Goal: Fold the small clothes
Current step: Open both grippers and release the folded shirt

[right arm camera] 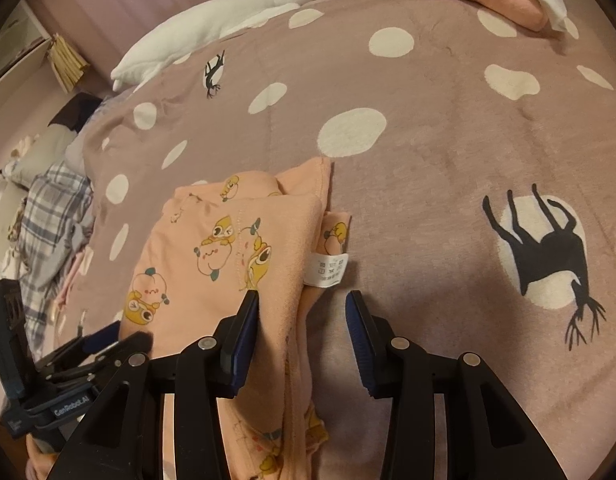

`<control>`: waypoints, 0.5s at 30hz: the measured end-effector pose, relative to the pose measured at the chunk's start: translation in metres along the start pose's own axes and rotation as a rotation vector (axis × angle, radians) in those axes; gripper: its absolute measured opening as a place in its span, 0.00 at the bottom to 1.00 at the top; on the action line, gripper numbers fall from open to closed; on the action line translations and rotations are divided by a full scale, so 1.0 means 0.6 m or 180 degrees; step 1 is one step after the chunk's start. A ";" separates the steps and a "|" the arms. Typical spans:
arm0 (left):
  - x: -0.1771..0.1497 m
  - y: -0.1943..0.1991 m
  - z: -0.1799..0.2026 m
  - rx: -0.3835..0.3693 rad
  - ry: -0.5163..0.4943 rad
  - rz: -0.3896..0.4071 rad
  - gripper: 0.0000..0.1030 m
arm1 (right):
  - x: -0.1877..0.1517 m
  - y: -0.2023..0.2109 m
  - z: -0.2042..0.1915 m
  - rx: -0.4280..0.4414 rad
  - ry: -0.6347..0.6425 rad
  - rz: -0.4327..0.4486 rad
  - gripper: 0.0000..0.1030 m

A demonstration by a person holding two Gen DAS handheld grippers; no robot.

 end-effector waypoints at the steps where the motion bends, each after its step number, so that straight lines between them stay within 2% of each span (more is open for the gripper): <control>1: -0.001 0.003 -0.001 0.0019 -0.0007 0.0008 0.69 | 0.001 0.003 -0.001 -0.0016 0.0008 0.0019 0.41; 6: -0.008 0.023 -0.006 0.0128 -0.0022 0.0041 0.68 | 0.010 0.020 -0.004 -0.0126 0.0050 0.0154 0.45; 9: -0.008 0.041 -0.001 0.0144 -0.0045 0.0116 0.67 | 0.017 0.031 -0.015 -0.0098 0.0144 0.0250 0.45; 15: -0.011 0.076 0.026 -0.0070 -0.0092 0.0288 0.63 | 0.029 0.030 -0.067 0.0115 0.0451 0.0291 0.45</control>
Point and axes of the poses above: each gripper's, at about its wrist camera, not at the fingertips, and y roughly against the way its jaws point, z to its right, x to its top, the point moved 6 cm from there along -y, roughly the way its jaws point, and after that the axes turned 7 degrees about -y, right-handed, at the moved point
